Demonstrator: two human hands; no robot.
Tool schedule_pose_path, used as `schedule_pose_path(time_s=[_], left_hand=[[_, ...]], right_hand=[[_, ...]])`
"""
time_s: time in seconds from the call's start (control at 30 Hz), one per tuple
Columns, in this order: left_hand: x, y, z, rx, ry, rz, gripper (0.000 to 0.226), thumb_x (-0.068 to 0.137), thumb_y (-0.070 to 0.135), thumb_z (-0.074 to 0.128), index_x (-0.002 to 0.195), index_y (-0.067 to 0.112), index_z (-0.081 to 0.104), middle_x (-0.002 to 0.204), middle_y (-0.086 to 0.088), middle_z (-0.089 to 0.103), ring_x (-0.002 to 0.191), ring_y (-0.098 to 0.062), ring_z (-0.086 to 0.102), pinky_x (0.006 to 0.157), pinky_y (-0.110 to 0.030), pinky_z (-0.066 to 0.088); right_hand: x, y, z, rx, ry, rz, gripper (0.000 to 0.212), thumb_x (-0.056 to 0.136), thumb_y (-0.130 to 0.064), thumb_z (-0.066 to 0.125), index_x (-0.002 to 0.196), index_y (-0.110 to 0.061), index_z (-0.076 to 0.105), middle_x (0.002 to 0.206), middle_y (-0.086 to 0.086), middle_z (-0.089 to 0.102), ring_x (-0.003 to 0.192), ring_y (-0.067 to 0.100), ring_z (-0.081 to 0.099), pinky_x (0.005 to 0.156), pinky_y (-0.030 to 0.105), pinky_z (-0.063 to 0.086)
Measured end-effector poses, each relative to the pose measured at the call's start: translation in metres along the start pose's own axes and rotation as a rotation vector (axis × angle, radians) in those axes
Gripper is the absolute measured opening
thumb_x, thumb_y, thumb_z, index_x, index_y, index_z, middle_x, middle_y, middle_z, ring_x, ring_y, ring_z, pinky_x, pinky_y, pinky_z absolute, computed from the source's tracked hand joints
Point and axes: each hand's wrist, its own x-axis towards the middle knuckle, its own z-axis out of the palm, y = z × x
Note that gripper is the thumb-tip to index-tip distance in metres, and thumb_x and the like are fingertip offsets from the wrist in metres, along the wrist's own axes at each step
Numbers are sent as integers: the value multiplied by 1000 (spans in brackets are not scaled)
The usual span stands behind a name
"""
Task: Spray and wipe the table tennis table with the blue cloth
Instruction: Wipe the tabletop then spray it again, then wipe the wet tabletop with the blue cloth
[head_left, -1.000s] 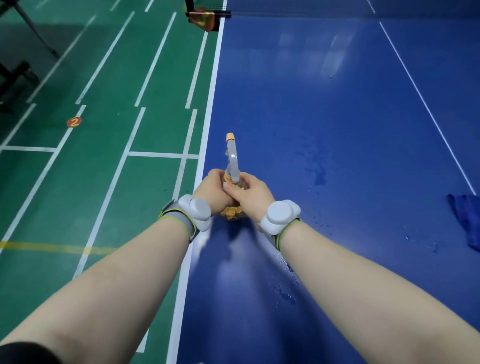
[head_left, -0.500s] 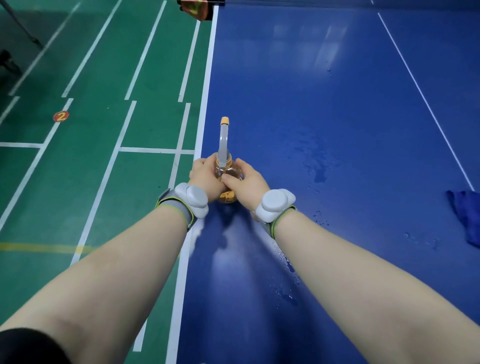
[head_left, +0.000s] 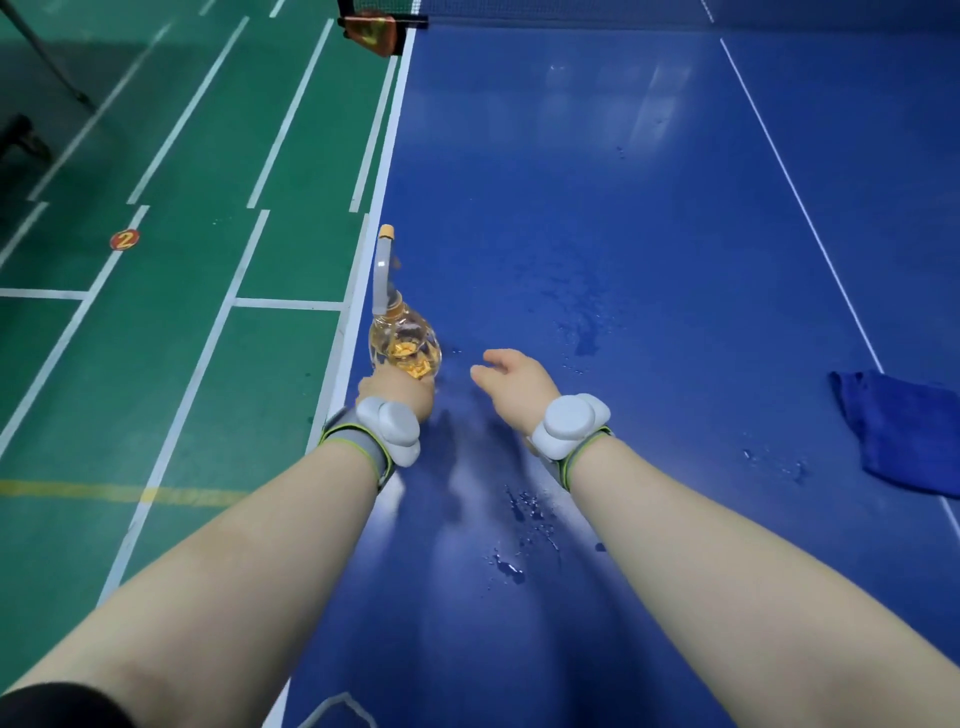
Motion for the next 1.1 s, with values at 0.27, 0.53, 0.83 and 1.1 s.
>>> schedule_pose_path(time_s=[0.27, 0.53, 0.83, 1.1], left_hand=[[-85, 40, 44, -173, -219, 326, 14, 92, 28, 55, 97, 17, 62, 104, -5, 67, 89, -23, 63, 79, -31, 48], [-168, 111, 113, -268, -311, 341, 7, 91, 26, 56, 87, 22, 59, 91, -1, 65, 81, -19, 60, 66, -24, 44], [-207, 176, 161, -188, -309, 373, 26, 96, 28, 51, 116, 15, 61, 101, 3, 59, 88, -15, 52, 75, -21, 39], [-188, 193, 179, -90, -337, 429, 41, 99, 31, 45, 136, 15, 50, 134, -4, 56, 125, -21, 50, 102, -25, 36]], right_hand=[[-26, 51, -81, -67, -66, -13, 31, 97, -23, 56, 123, -8, 60, 118, 3, 61, 91, 18, 52, 93, 36, 48], [-42, 121, -200, -43, -34, 40, 15, 95, -23, 56, 105, -14, 62, 76, -8, 53, 78, 19, 51, 80, 36, 47], [-41, 176, -290, 46, 135, 38, 31, 86, -7, 46, 62, -21, 31, 63, 1, 26, 61, 20, 20, 54, 29, 17], [-32, 213, -322, 46, 471, 173, 33, 94, -12, 53, 126, -10, 60, 125, 7, 61, 115, 27, 57, 90, 26, 41]])
